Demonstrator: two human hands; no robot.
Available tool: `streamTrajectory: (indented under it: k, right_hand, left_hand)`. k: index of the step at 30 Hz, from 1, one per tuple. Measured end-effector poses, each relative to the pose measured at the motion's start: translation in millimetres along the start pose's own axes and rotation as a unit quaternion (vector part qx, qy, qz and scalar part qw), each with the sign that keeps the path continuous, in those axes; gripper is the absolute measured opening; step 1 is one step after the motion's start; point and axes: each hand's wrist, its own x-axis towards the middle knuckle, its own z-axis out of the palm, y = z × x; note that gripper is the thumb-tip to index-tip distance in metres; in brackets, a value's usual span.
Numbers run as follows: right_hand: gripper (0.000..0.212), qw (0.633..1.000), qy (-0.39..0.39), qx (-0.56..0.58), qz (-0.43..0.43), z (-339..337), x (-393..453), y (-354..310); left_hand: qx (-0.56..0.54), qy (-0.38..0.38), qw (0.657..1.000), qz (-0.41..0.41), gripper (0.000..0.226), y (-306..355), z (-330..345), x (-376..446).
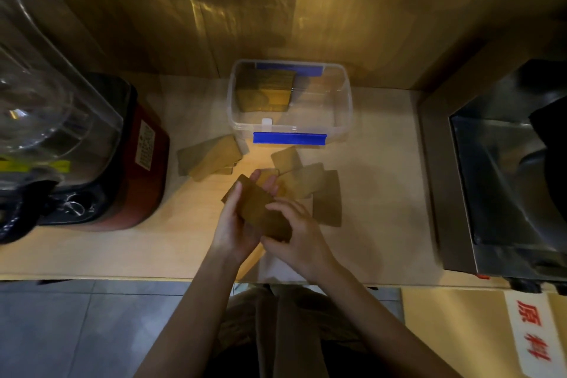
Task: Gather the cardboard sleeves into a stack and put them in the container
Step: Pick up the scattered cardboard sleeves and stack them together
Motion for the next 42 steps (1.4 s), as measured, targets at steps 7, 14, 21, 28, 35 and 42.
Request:
streamTrajectory:
  k: [7,14,21,28,35,42]
  right_hand:
    - [0.035,0.976,-0.186,-0.112,-0.034,-14.4,13.3,3.0]
    - [0.053,0.931,-0.114,-0.342,-0.058,-49.7,78.7,47.5]
    - [0.067,0.868,-0.202,-0.449,-0.060,-62.2,108.7,56.7]
    - [0.060,0.890,-0.124,-0.427,-0.100,-63.4,100.0,68.4]
    - [0.056,0.967,0.025,-0.254,0.015,-30.4,76.8,54.6]
    - [0.054,0.975,-0.015,-0.213,0.054,27.0,64.6,29.3]
  left_hand:
    - [-0.033,0.105,0.994,-0.022,0.038,-6.1,-15.5,-5.4]
    - [-0.086,0.166,0.981,-0.046,0.035,-5.9,-27.7,-13.5]
    - [-0.099,0.194,0.975,-0.054,0.044,-8.4,-32.5,-16.2]
    - [-0.095,0.222,0.969,-0.055,0.043,-7.4,-32.1,-17.6]
    - [-0.115,0.225,0.967,-0.031,0.046,-4.5,-39.6,-15.8]
    - [-0.120,0.212,0.969,-0.026,0.048,-1.2,-44.5,-18.3]
